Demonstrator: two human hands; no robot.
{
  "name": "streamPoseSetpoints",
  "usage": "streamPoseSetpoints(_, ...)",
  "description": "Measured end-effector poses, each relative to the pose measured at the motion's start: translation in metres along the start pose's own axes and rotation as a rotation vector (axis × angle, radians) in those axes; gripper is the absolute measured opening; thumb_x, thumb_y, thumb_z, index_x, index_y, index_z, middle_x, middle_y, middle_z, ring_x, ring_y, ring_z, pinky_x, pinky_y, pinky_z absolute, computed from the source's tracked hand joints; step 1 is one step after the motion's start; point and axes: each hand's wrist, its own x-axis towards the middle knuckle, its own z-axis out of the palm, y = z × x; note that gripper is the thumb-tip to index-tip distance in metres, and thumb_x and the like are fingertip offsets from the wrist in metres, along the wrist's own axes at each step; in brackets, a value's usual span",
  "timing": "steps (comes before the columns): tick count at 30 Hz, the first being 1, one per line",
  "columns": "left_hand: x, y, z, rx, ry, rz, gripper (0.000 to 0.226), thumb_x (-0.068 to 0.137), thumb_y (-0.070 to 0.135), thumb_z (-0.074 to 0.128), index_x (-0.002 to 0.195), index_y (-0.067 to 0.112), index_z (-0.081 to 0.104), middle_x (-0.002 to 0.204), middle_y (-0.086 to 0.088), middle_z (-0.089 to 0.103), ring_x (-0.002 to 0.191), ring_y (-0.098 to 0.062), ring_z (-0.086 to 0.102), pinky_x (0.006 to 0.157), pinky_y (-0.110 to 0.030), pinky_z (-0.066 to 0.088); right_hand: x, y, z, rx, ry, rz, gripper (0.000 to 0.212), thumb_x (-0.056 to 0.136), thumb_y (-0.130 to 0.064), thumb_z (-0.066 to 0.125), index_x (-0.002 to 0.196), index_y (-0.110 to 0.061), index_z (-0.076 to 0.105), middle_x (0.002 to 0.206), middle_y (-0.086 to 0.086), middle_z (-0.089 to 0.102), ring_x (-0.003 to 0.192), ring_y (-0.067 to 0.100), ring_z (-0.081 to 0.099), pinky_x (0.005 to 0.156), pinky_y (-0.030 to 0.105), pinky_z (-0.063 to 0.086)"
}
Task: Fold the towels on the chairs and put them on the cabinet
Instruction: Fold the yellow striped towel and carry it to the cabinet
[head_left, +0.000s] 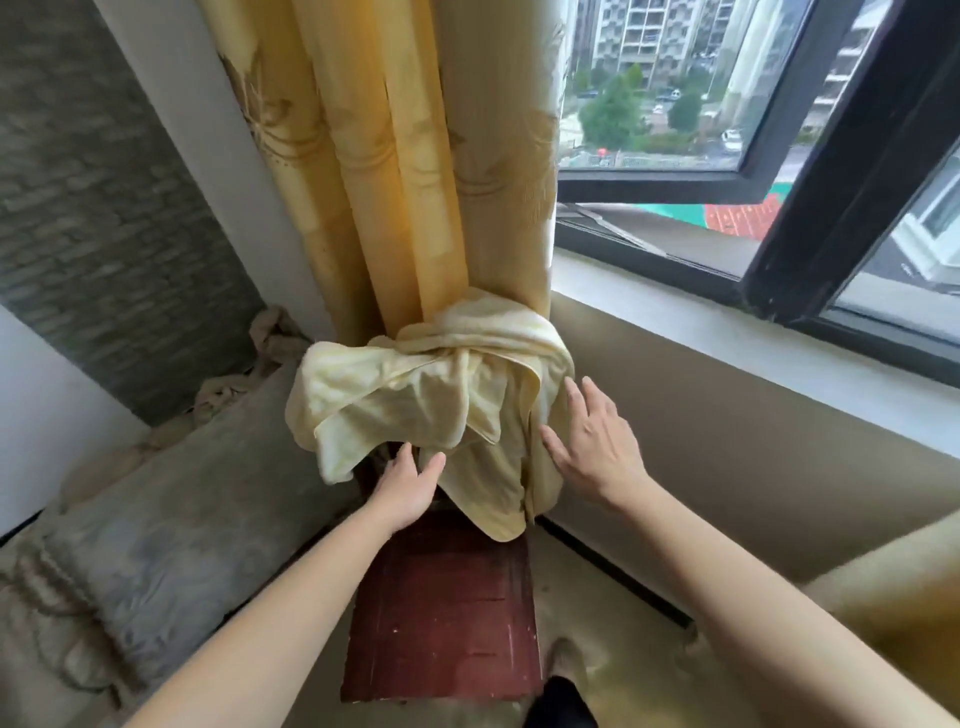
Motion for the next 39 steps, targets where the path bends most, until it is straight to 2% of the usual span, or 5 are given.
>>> streamPoseSetpoints(17, 0.136, 0.072, 0.041, -1.172, 0.005, -0.395, 0.019, 0.096, 0.016, 0.058, 0.111, 0.006, 0.064, 0.107, -0.011, 0.069, 0.100, -0.022, 0.066, 0.099, -0.043, 0.048, 0.157, 0.030, 0.068, 0.273, -0.059, -0.201, 0.076, 0.095, -0.045, 0.042, 0.158, -0.012, 0.016, 0.139, 0.013, 0.047, 0.114, 0.033, 0.052, 0.089, 0.046, 0.050)
streamPoseSetpoints(22, 0.112, 0.059, 0.020, -1.102, -0.076, -0.306, 0.033, 0.097, 0.032, 0.048, 0.125, 0.018, 0.060, 0.116, -0.005, 0.069, 0.103, -0.022, 0.065, 0.081, -0.041, 0.054, 0.140, 0.018, 0.039, 0.271, -0.016, -0.060, 0.049, 0.102, -0.022, 0.040, 0.151, -0.020, 0.040, 0.119, 0.011, 0.060, 0.104, 0.033, 0.058, 0.083, 0.041, 0.048)
streamPoseSetpoints(30, 0.030, -0.030, -0.048, -0.820, 0.198, -0.215, 0.038, 0.090, 0.034, 0.058, 0.120, 0.012, 0.052, 0.119, -0.007, 0.064, 0.108, -0.027, 0.063, 0.099, -0.048, 0.050, 0.042, -0.043, 0.008, 0.833, -0.062, 0.305, 0.035, 0.100, -0.019, 0.042, 0.065, -0.016, 0.044, 0.067, -0.005, 0.050, 0.071, 0.020, 0.045, 0.061, 0.033, 0.036)
streamPoseSetpoints(36, -0.039, -0.173, -0.034, -0.537, 0.041, -0.489, 0.061, 0.087, 0.052, 0.060, 0.122, 0.002, 0.057, 0.107, -0.012, 0.066, 0.086, -0.029, 0.064, 0.068, -0.033, 0.055, -0.086, -0.067, 0.074, 0.252, -0.593, 0.158, 0.054, 0.098, -0.041, 0.016, 0.084, -0.007, 0.055, 0.112, 0.021, 0.066, 0.106, 0.036, 0.059, 0.079, 0.037, 0.036)
streamPoseSetpoints(39, -0.064, -0.232, -0.016, -0.408, -0.013, -0.529, 0.084, 0.077, 0.064, 0.054, 0.139, 0.007, 0.050, 0.132, -0.012, 0.057, 0.113, -0.031, 0.060, 0.092, -0.042, 0.054, -0.139, -0.070, 0.100, 0.136, -0.591, 0.267, 0.041, 0.102, -0.037, 0.025, 0.078, -0.020, 0.053, 0.113, 0.013, 0.069, 0.107, 0.033, 0.062, 0.078, 0.034, 0.042)
